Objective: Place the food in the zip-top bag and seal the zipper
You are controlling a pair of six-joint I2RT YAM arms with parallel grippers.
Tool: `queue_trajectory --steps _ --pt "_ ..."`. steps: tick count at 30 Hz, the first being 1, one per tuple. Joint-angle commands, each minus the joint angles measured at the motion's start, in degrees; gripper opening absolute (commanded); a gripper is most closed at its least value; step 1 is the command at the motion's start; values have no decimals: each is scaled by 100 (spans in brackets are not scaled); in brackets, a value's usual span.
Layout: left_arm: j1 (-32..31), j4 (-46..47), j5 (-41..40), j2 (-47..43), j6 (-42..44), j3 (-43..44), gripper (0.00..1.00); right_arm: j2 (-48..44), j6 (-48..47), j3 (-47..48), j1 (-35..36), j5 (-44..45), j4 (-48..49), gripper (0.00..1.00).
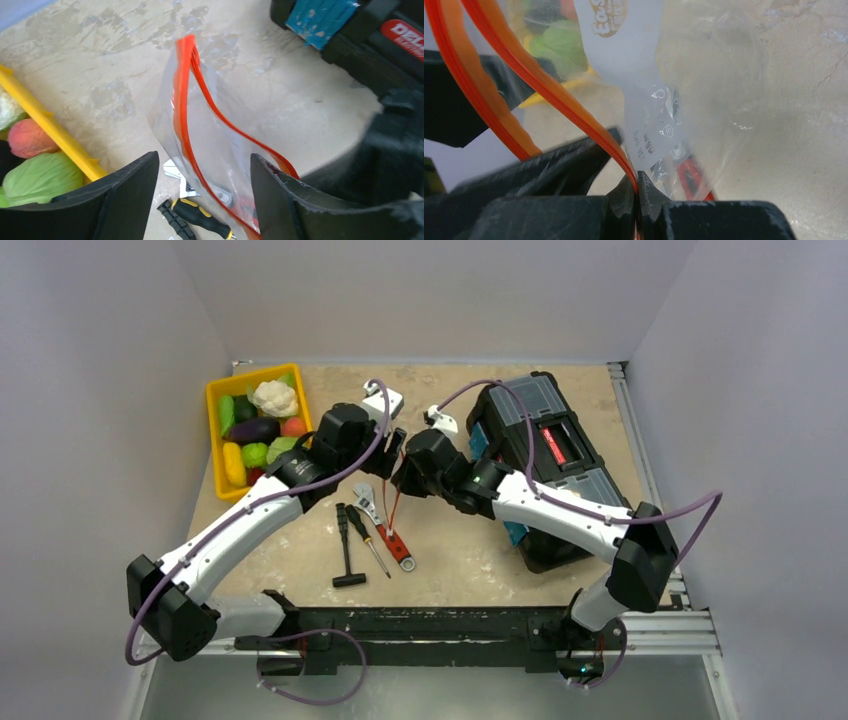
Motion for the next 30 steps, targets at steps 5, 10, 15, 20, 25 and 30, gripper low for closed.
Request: queue_trajectory --steps 5,10,15,20,25,30 --pt "-80 -128 -984 529 326 449 35 -466 664 -85 104 969 -217 0" --pt "-86 -174 -1092 582 397 458 11 -1181 -29 -325 -358 1073 -164 0" --pt "-81 -229 -1182 511 550 484 0 -1865 -1117 -565 -449 1113 -31 0" --pt "-86 -213 -499 310 722 381 0 -2389 -1643 -927 -462 927 -16 0" --pt "-81 -453 545 378 673 562 0 -2330 -1989 -1152 -458 93 204 0" --pt "-88 -440 1133 502 555 606 0 -2077 -2259 -989 -458 78 10 0"
